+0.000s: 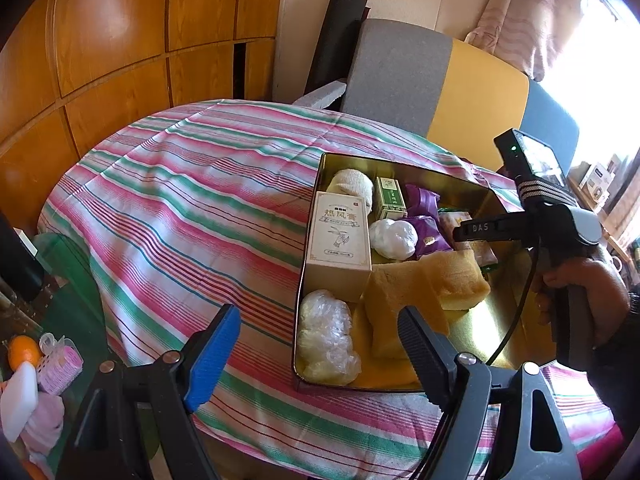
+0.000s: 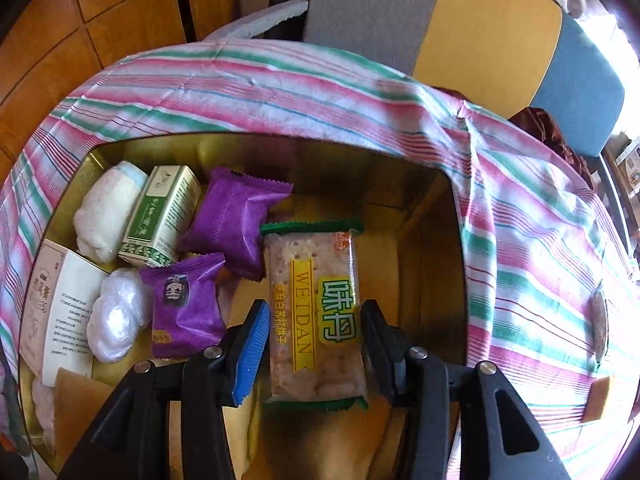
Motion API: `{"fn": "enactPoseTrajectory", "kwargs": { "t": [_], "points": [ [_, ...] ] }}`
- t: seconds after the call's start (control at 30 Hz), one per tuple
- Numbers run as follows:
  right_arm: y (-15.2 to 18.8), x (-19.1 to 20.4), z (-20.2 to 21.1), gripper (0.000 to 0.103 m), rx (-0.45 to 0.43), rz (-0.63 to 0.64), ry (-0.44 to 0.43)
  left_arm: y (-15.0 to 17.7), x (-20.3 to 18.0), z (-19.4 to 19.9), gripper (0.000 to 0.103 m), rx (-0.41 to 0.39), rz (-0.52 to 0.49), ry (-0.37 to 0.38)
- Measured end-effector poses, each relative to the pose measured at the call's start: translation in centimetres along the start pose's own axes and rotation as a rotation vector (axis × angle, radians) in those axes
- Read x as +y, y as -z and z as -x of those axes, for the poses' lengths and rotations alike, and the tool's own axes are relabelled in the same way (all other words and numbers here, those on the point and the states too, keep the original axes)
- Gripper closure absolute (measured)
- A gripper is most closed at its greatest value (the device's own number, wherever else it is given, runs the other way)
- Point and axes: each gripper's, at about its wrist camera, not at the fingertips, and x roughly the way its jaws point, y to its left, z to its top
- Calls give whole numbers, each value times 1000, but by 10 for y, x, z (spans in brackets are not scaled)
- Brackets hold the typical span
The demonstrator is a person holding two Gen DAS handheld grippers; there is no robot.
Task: Organize objects
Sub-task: 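Carry the WEIDAN biscuit pack into the tray and open the right tool, then move both tools from the tray back to the remaining sponge and biscuit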
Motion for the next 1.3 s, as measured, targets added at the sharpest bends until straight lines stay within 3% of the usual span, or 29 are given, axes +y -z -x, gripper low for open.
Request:
{"fn": "enactPoseTrajectory", "kwargs": {
  "t": [0.4, 0.67, 0.97, 1.3],
  "points": [
    [32, -26, 60, 55, -136, -47, -70, 0, -10, 13, 21, -25, -32, -2],
    [69, -66, 93, 55, -190, -111, -101, 1, -29, 18, 21, -30, -78, 10],
    [111, -135, 103, 55, -188, -207, -51, 2, -59, 22, 20, -28, -151, 29],
    [154, -247, 105, 55, -153, -396, 56, -1, -102, 20, 20, -26, -248, 81]
  ]
}}
